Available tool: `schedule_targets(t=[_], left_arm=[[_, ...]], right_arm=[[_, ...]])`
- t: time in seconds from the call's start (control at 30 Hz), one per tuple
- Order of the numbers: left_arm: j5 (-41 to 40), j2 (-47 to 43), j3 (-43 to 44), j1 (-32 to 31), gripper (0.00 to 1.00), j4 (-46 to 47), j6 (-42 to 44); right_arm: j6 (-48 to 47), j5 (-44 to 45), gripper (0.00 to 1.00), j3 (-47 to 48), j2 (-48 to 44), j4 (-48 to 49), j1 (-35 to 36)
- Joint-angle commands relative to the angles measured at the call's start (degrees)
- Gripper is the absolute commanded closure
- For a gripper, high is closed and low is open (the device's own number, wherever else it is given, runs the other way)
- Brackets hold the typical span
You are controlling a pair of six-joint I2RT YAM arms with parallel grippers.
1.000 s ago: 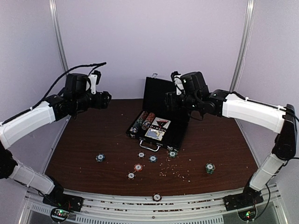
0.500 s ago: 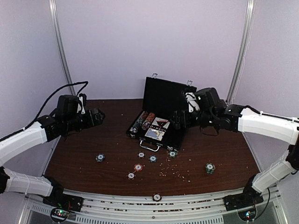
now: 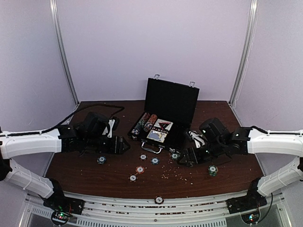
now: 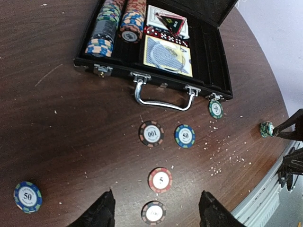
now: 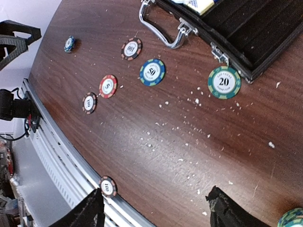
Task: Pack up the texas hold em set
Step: Pick up the poker chip from the corner of the board.
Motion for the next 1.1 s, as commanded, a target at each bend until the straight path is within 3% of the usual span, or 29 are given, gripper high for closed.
schedule_targets(t=[0.0,0.27,0.6,0.83,1.07], left_arm=[[-1.2,-0.4,0.1,-2.0,0.38,0.4,-3.8],[-4.5,0.3,1.8,-2.1,0.44,-5.0,-4.5],[-5.4,-0.7,2.9,-2.1,0.43,-8.4,2.3],[-0.5,-1.7,1.7,-2.1,0.43,-7.4,6.8],[0.9,-2.3,4.3,-2.1,0.42,-10.8,14.1]], right_arm=[[10.7,-6.0,0.26,-4.5,-3.9,4.4,0.7],[33.7,-4.4,0.33,-15.2,-5.4,24.7,7.6],[52.3,4.3,0.39,-16.8,5.9,41.4,19.5],[57.2,6.6,0.43,-12.1,12.9,40.5,23.1],[57.4,5.3,0.47,-7.8,16.0,33.4,25.1]])
